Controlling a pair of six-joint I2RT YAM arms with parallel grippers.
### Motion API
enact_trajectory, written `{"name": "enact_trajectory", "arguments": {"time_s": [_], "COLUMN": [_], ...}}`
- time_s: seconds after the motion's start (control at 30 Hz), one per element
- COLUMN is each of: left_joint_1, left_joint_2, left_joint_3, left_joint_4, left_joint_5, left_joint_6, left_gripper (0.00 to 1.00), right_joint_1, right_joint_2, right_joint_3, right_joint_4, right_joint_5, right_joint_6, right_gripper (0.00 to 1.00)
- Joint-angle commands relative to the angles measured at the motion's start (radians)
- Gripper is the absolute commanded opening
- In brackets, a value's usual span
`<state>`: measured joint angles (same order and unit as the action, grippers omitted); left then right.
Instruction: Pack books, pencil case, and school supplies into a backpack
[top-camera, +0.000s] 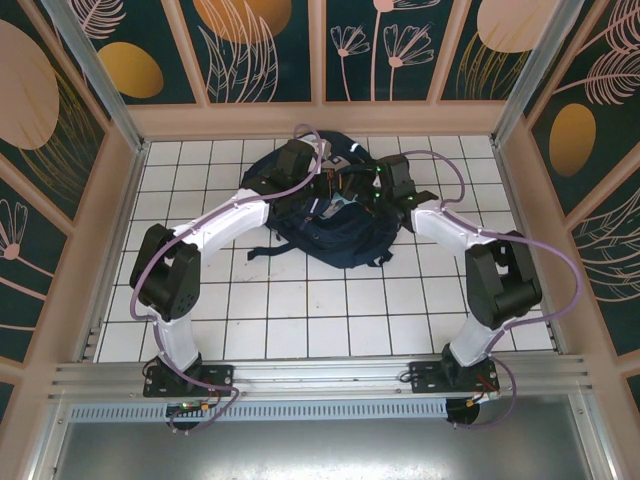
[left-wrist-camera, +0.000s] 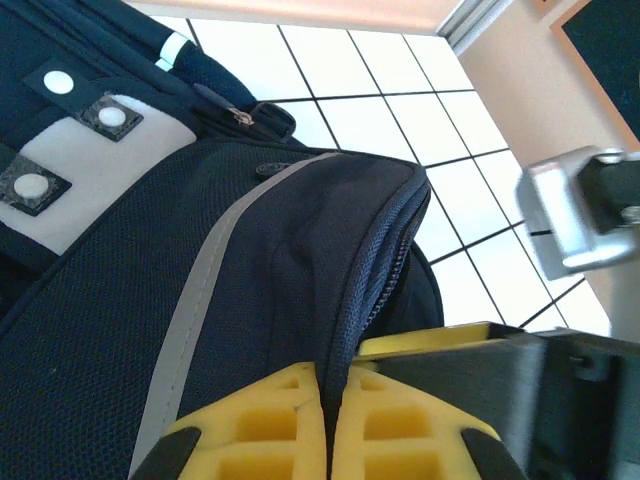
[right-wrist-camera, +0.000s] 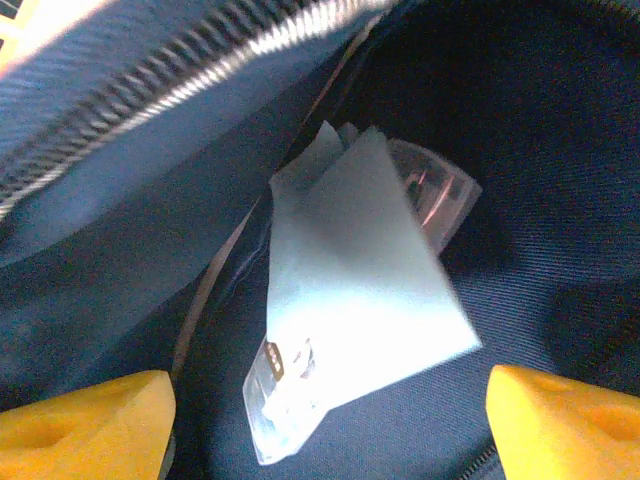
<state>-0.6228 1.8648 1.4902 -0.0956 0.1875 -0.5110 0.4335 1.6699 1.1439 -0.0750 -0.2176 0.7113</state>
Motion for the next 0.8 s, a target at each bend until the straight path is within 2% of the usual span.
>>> {"name": "enact_trajectory", "arguments": {"time_s": [0.0, 0.1, 0.23, 0.37, 0.43, 0.53, 0.6, 0.77], "left_joint_1": [-0.006, -0.005, -0.005, -0.005, -0.002, 0.000, 0.002, 0.043], "left_joint_2": [-0.050, -0.053, -0.057, -0.059, -0.080, -0.135, -0.186, -0.302], "left_joint_3": [0.027, 0.024, 0.018, 0.014, -0.003, -0.033, -0.058, -0.199], "left_joint_4": [0.112, 0.105, 0.101, 0.098, 0.117, 0.135, 0.133, 0.140], "left_joint_5": [0.039, 0.039, 0.043, 0.038, 0.031, 0.001, -0.039, -0.227], "left_joint_6": [-0.029, -0.027, -0.028, -0.040, -0.063, -0.071, -0.060, -0.044], "left_gripper": [0.00, 0.00, 0.00, 0.25, 0.54, 0.78, 0.86, 0.95], "right_joint_1": [-0.001, -0.002, 0.000, 0.022, 0.055, 0.124, 0.179, 0.301], "right_joint_2": [-0.054, -0.047, -0.072, -0.158, -0.200, -0.233, -0.235, -0.155], "right_joint_3": [0.001, 0.019, 0.027, -0.029, -0.066, -0.096, -0.106, -0.083], "right_joint_4": [-0.001, -0.024, -0.070, -0.111, -0.129, -0.148, -0.133, -0.062], "right_joint_5": [0.021, 0.025, 0.035, 0.076, 0.117, 0.164, 0.177, 0.200], "right_joint_6": [-0.049, -0.062, -0.089, -0.092, -0.083, -0.054, -0.023, 0.082], "right_gripper": [0.83, 0.82, 0.75, 0.73, 0.71, 0.69, 0.68, 0.58]}}
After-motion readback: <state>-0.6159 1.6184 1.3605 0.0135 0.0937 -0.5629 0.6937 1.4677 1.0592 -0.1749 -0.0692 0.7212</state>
